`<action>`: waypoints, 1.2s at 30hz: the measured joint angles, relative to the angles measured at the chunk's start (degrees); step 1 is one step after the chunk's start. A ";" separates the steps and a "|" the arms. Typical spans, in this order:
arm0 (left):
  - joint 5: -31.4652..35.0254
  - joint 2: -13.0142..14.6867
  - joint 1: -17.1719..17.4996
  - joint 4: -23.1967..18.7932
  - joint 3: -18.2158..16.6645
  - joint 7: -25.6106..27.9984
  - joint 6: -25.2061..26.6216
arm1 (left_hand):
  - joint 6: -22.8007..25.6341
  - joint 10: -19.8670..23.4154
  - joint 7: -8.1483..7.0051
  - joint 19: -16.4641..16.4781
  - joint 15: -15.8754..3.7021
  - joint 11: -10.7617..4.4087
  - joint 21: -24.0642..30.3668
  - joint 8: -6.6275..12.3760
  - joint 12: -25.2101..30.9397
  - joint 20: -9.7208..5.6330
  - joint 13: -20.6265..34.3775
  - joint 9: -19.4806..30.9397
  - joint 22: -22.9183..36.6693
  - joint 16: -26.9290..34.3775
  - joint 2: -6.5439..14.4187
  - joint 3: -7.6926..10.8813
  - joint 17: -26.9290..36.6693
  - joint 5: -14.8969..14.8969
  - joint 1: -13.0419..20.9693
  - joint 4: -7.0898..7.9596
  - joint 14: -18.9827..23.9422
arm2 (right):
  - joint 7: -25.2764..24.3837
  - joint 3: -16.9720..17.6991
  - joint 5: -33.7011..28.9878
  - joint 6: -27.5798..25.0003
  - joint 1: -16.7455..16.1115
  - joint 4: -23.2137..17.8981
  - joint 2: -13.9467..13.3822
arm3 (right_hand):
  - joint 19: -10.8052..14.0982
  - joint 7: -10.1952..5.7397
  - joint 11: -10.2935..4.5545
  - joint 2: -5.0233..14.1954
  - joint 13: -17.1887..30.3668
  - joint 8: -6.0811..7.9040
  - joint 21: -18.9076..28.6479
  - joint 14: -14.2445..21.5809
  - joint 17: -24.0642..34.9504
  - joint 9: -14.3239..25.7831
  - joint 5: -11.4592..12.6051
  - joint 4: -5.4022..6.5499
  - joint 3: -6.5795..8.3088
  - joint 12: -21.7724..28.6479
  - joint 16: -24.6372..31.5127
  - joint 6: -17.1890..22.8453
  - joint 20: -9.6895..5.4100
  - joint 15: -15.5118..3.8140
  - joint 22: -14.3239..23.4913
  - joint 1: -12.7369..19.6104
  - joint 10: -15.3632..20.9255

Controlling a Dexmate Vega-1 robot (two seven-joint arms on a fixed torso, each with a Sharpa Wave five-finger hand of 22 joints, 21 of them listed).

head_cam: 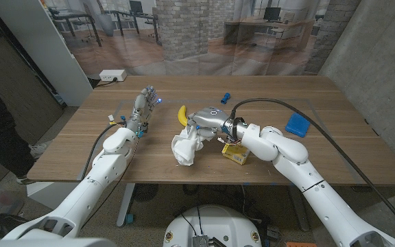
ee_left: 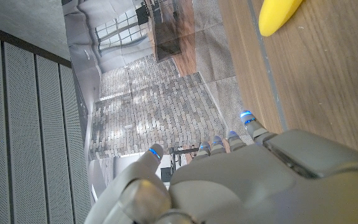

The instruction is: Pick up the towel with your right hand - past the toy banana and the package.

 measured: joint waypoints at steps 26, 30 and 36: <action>0.05 -0.15 -0.43 0.50 0.22 -0.08 -0.12 | 0.00 0.00 0.00 0.00 0.00 0.00 -0.38 0.00 0.00 0.00 0.00 0.00 0.00 0.00 0.00 0.00 0.00 0.00 0.00 0.00 0.00 | -3.77 1.47 -0.96 0.52 0.48 -1.39 -0.01 | -0.82 0.08 0.01 0.21 -0.51 -0.89 2.28 0.00 0.15 -0.03 -0.13 -0.05 -0.20 0.22 -1.79 0.71 0.82 0.00 -0.42 0.67 0.21; 0.07 -0.15 -0.43 0.50 0.21 -0.08 -0.17 | 0.00 0.00 0.00 0.00 0.00 0.00 -0.38 0.00 0.00 0.00 0.00 0.00 -0.01 0.00 0.00 0.00 0.00 0.00 0.00 0.00 0.00 | -4.16 1.68 -1.06 0.52 0.55 -1.66 0.04 | -0.82 0.08 0.01 0.21 -0.50 -0.90 2.54 0.00 0.40 0.00 -0.17 0.10 -0.05 0.21 -2.06 0.71 0.82 0.00 -0.50 0.67 0.21; 0.08 -0.12 -0.43 0.48 0.21 -0.07 -0.20 | 0.00 0.00 0.00 0.00 0.00 0.00 -0.38 0.00 0.00 0.00 0.00 0.00 0.00 0.00 0.00 0.00 0.00 0.00 0.00 0.00 0.00 | -4.93 2.09 -1.22 0.52 0.62 -2.05 0.16 | -1.02 0.08 0.02 0.21 -0.49 -1.32 2.99 0.00 0.43 0.01 -0.01 0.10 -0.05 0.21 -2.47 0.71 1.02 0.00 -0.52 0.67 0.21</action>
